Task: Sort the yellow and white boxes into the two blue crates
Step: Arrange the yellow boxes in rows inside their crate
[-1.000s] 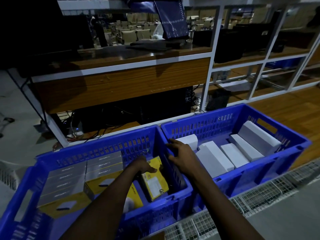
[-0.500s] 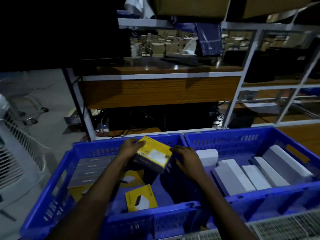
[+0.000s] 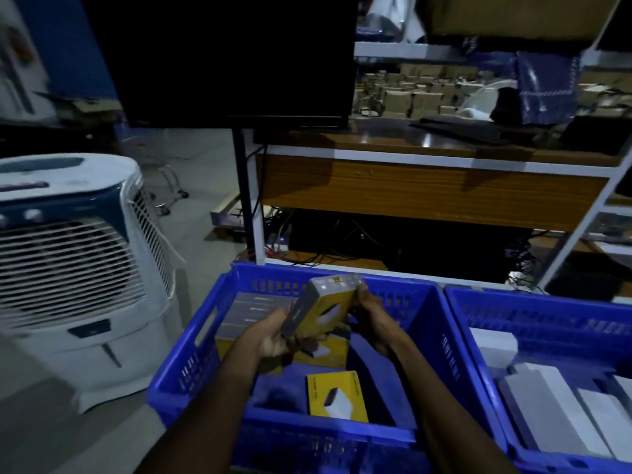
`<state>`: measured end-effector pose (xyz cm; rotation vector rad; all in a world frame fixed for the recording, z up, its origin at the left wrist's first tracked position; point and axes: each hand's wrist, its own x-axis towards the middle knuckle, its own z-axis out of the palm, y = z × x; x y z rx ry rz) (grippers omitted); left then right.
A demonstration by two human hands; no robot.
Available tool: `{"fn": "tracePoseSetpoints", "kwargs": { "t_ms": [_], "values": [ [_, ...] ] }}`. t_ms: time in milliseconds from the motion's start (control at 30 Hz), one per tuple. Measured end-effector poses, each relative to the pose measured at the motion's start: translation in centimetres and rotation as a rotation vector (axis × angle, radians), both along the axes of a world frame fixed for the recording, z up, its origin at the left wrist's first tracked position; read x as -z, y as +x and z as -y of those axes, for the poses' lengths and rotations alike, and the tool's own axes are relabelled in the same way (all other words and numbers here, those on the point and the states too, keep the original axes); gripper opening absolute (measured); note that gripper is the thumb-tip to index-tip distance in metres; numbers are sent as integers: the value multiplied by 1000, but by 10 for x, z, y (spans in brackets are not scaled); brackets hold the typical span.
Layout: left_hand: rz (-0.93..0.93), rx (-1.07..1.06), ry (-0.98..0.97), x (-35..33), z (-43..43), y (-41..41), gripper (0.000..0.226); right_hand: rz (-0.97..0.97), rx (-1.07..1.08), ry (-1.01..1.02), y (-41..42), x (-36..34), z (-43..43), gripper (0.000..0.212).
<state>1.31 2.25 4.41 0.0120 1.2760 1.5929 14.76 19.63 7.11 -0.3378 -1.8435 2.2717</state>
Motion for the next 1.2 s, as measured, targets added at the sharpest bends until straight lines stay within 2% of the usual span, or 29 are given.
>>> {"fn": "tracePoseSetpoints", "kwargs": {
  "t_ms": [33, 133, 267, 300, 400, 500, 600, 700, 800, 867, 1000, 1200],
  "values": [
    [1, 43, 13, -3, 1, 3, 50, 8, -16, 51, 0, 3, -2, 75],
    [-121, 212, -113, -7, -1, 10, 46, 60, 0, 212, -3, 10, -7, 46],
    [-453, 346, -500, 2, -10, 16, 49, 111, 177, 408, -12, 23, -9, 65],
    [-530, 380, -545, 6, -11, 15, 49, 114, 214, 471, -12, 23, -7, 60],
    [-676, 414, -571, 14, -9, 16, 35, 154, 276, 654, -11, 28, -5, 39],
    [-771, 441, -602, 24, -10, 11, 21, 170, 232, 826, -11, 28, -6, 29],
    [-885, 608, -669, 31, -14, 10, 22, 129, 197, 902, -11, 26, -8, 22],
    [-805, 829, -716, 42, -18, 10, 24, 122, 173, 902, -9, 27, -9, 28],
    [-789, 992, -775, 46, -20, 10, 39, 121, 131, 911, -8, 27, -10, 41],
    [-797, 1040, -803, 45, -23, 14, 42, 111, 107, 934, -8, 27, -9, 48],
    [-876, 1107, -800, 47, -24, 11, 45, 89, 81, 969, -8, 28, -9, 38],
    [-955, 1208, -671, 39, -33, 24, 66, 91, 60, 1067, -7, 29, -5, 52]
  ]
}}
